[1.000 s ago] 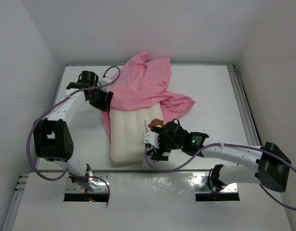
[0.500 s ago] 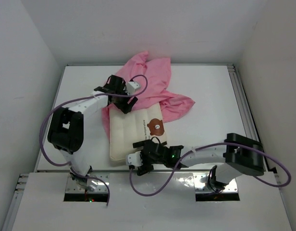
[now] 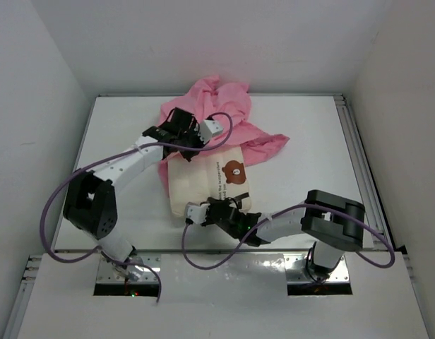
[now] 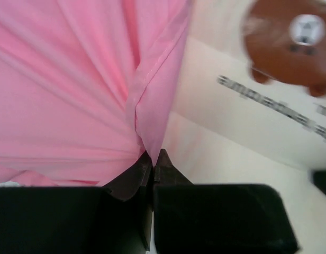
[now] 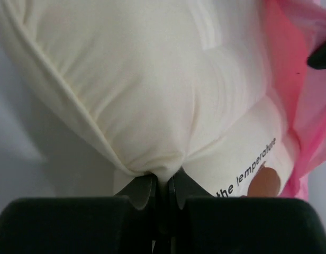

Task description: Put the pillow into the pillowcase

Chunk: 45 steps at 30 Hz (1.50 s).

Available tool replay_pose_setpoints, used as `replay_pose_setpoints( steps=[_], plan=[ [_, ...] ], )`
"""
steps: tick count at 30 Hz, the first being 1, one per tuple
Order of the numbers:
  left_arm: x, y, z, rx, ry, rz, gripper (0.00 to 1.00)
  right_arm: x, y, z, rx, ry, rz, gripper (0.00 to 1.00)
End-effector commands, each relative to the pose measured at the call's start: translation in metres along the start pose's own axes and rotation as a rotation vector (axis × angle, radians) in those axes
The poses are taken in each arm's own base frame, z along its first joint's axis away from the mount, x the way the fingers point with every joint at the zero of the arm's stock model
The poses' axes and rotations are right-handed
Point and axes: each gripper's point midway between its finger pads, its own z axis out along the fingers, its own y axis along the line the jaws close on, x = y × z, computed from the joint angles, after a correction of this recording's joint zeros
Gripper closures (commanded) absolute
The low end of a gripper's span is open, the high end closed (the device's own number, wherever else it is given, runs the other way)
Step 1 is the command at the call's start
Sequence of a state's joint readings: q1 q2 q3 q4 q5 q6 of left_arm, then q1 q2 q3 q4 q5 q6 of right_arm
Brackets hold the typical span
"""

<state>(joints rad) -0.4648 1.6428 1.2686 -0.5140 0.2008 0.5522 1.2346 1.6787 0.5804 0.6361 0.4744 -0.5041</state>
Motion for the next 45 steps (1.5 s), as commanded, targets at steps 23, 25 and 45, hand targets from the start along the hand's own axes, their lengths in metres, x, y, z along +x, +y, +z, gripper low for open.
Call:
replay_pose_setpoints(
  steps=[23,25,45],
  plan=[
    [-0.08,0.002,-0.065,0.113,-0.23,-0.018,0.87,-0.022,-0.208,0.034,0.409,-0.156,0.552,1.0],
    [-0.075,0.016,-0.059,0.056,-0.216,-0.073,0.51,-0.009,-0.187,0.043,0.291,-0.162,0.623,1.0],
    [0.14,0.028,-0.065,-0.19,0.184,0.012,0.48,0.007,-0.166,0.075,0.177,-0.15,0.809,1.0]
  ],
)
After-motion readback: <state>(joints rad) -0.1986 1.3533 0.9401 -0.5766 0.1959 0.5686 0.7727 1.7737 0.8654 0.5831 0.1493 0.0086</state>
